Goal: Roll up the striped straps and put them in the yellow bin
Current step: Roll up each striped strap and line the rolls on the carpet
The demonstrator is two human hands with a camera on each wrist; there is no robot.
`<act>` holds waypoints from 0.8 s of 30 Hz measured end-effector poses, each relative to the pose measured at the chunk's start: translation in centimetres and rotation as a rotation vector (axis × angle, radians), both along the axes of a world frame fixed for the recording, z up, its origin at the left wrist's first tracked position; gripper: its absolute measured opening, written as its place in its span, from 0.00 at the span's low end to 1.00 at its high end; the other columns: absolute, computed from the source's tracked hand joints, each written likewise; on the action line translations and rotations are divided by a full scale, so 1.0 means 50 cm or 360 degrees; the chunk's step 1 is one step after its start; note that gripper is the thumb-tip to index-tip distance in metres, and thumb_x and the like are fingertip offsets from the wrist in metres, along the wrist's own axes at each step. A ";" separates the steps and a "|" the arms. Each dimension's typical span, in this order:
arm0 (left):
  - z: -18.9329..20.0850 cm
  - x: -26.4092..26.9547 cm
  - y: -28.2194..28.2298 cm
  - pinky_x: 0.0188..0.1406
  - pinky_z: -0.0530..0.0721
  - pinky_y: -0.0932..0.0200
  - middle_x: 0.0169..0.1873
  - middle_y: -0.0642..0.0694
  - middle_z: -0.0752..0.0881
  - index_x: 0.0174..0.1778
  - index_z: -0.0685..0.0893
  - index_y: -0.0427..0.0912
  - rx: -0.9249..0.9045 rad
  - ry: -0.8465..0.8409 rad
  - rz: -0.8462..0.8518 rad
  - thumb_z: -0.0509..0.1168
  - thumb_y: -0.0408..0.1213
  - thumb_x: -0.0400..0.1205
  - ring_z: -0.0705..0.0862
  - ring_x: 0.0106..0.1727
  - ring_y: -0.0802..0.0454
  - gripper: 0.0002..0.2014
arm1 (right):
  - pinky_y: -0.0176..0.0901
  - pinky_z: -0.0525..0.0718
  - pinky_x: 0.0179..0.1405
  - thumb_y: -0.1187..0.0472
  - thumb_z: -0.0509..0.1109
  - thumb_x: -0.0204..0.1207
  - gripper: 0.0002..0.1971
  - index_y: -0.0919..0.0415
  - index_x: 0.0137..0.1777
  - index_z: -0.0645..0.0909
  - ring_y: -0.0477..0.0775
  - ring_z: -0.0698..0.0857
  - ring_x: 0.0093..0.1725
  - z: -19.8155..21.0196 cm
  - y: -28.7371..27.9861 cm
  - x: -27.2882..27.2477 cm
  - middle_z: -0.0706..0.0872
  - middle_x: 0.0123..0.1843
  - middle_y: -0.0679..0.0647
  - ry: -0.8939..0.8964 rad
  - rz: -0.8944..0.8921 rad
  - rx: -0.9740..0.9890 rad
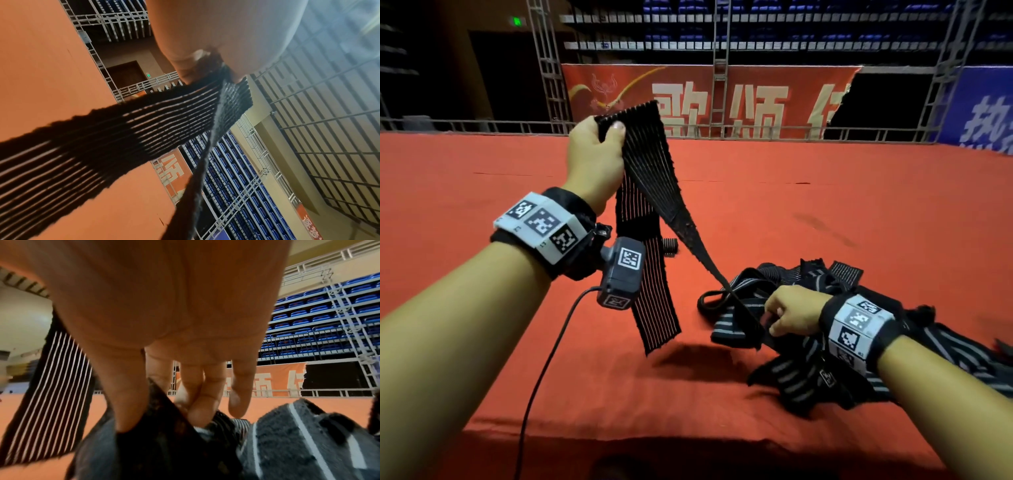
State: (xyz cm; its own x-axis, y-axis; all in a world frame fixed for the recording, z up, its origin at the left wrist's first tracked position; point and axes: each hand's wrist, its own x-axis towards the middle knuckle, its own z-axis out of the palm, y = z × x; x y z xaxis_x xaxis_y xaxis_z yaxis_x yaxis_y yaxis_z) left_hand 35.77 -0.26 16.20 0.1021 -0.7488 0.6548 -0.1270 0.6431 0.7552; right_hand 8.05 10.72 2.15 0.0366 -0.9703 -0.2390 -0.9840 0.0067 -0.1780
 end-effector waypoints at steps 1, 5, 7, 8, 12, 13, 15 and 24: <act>0.002 0.000 0.003 0.48 0.83 0.50 0.44 0.43 0.84 0.43 0.80 0.44 -0.0011 0.0031 -0.0004 0.60 0.40 0.85 0.84 0.45 0.49 0.07 | 0.34 0.79 0.39 0.61 0.74 0.72 0.03 0.56 0.44 0.87 0.45 0.82 0.38 -0.010 -0.004 0.001 0.85 0.33 0.42 0.0098 -0.0012 -0.0001; 0.032 0.006 0.021 0.52 0.86 0.49 0.42 0.49 0.86 0.41 0.80 0.48 -0.0133 0.0260 -0.0015 0.59 0.39 0.86 0.86 0.44 0.54 0.08 | 0.42 0.82 0.52 0.60 0.69 0.74 0.15 0.63 0.59 0.83 0.61 0.86 0.60 -0.081 -0.007 0.002 0.87 0.59 0.61 0.0465 -0.0088 0.0121; 0.043 0.004 0.034 0.48 0.84 0.56 0.41 0.51 0.85 0.43 0.80 0.48 -0.0182 0.0195 -0.0139 0.58 0.34 0.88 0.84 0.42 0.60 0.10 | 0.43 0.83 0.51 0.60 0.68 0.72 0.10 0.56 0.53 0.82 0.61 0.86 0.58 -0.093 -0.019 -0.003 0.88 0.57 0.60 0.0350 -0.0125 0.0055; 0.042 -0.002 0.041 0.48 0.84 0.57 0.41 0.51 0.85 0.43 0.80 0.47 -0.0191 0.0117 -0.0198 0.59 0.32 0.88 0.84 0.42 0.60 0.10 | 0.43 0.83 0.49 0.59 0.68 0.70 0.08 0.52 0.48 0.79 0.59 0.87 0.55 -0.087 -0.029 -0.003 0.88 0.54 0.58 0.0260 -0.0140 -0.0043; 0.016 -0.023 0.061 0.47 0.85 0.59 0.43 0.48 0.86 0.49 0.82 0.41 -0.0128 -0.0050 -0.0337 0.58 0.31 0.88 0.85 0.43 0.59 0.08 | 0.43 0.79 0.44 0.50 0.70 0.77 0.08 0.53 0.47 0.79 0.50 0.84 0.44 0.000 -0.062 0.042 0.85 0.43 0.48 -0.0462 -0.0100 -0.0694; 0.011 -0.027 0.065 0.47 0.85 0.57 0.44 0.48 0.86 0.50 0.82 0.41 -0.0109 -0.0053 -0.0362 0.57 0.31 0.89 0.86 0.43 0.57 0.08 | 0.43 0.78 0.44 0.47 0.67 0.80 0.10 0.53 0.48 0.79 0.46 0.82 0.42 0.032 -0.062 0.065 0.84 0.42 0.46 -0.0723 -0.0042 -0.0821; 0.004 -0.035 0.073 0.50 0.85 0.54 0.44 0.48 0.86 0.49 0.82 0.44 -0.0057 -0.0051 -0.0418 0.56 0.31 0.89 0.86 0.45 0.55 0.10 | 0.41 0.77 0.44 0.47 0.62 0.83 0.08 0.50 0.48 0.76 0.44 0.81 0.40 0.099 -0.060 0.114 0.83 0.42 0.46 -0.1187 0.0080 -0.1025; 0.012 -0.058 0.135 0.38 0.81 0.70 0.42 0.50 0.86 0.49 0.81 0.41 -0.0051 -0.0030 -0.0602 0.54 0.28 0.89 0.86 0.38 0.67 0.11 | 0.58 0.84 0.39 0.54 0.66 0.77 0.04 0.51 0.44 0.75 0.53 0.85 0.38 0.263 -0.038 0.230 0.84 0.37 0.49 -0.1671 0.0242 -0.1830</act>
State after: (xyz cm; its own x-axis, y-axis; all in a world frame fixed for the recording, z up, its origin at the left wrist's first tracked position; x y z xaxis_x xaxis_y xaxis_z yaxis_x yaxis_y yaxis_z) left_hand 32.85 6.47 16.80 -0.1900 -0.7102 0.6778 0.1105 0.6705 0.7336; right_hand 19.55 8.84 15.29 -0.1841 -0.5792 0.7941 -0.3997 -0.6940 -0.5988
